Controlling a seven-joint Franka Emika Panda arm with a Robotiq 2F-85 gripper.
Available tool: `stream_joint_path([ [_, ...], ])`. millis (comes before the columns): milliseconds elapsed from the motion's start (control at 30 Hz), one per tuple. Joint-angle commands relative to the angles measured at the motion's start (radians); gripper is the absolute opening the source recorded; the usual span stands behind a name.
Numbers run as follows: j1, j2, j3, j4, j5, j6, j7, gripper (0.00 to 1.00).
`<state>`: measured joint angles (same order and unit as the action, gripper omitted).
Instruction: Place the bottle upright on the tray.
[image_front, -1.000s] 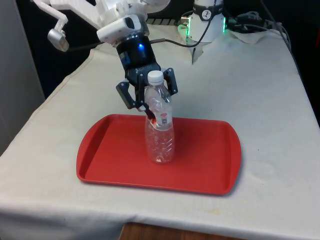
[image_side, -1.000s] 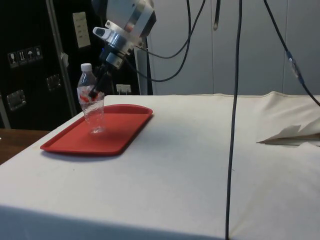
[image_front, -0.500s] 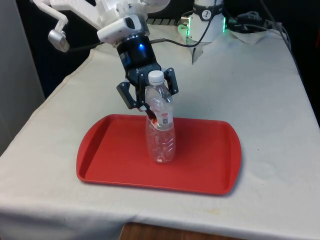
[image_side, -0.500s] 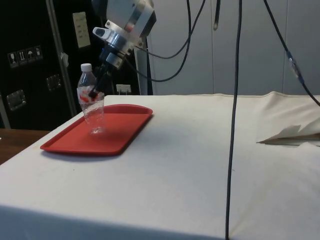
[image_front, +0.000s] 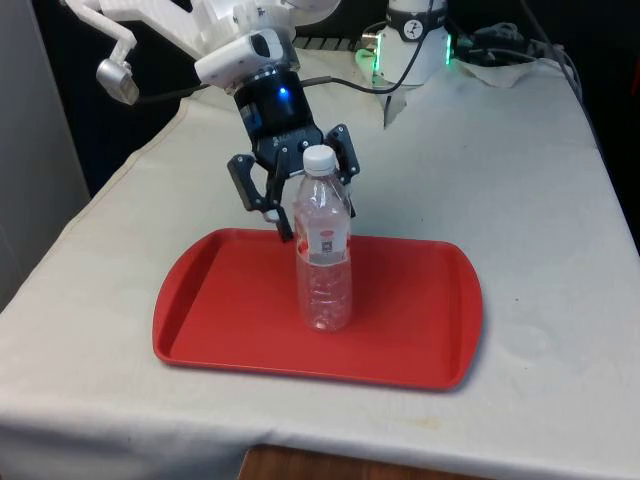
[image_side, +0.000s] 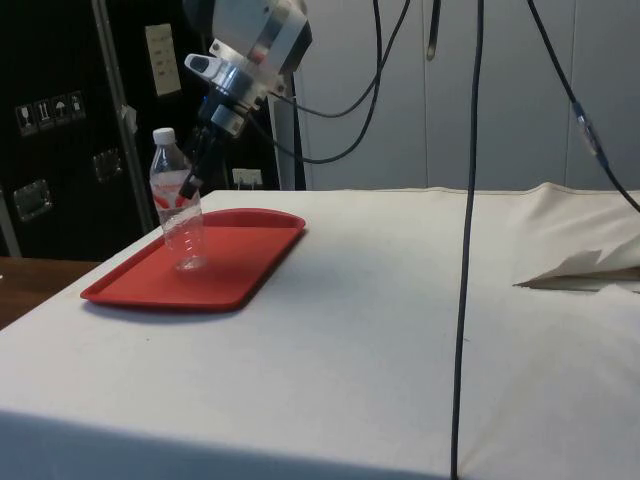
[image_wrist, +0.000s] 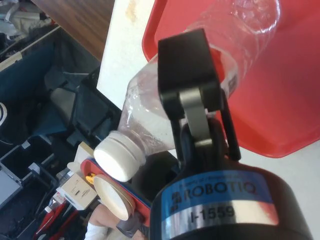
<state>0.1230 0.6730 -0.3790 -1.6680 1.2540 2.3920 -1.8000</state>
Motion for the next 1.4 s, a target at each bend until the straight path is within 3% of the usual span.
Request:
stream_joint_path([
  [0, 0.000, 0.004, 0.000, 0.004, 0.000, 0.002, 0.002, 0.88],
  [67, 0.000, 0.004, 0.000, 0.004, 0.000, 0.002, 0.002, 0.97],
  [133, 0.000, 0.004, 0.000, 0.004, 0.000, 0.002, 0.002, 1.00],
  [1367, 0.002, -0.031, -0.012, 0.001, -0.004, -0.040, 0.010, 1.00],
])
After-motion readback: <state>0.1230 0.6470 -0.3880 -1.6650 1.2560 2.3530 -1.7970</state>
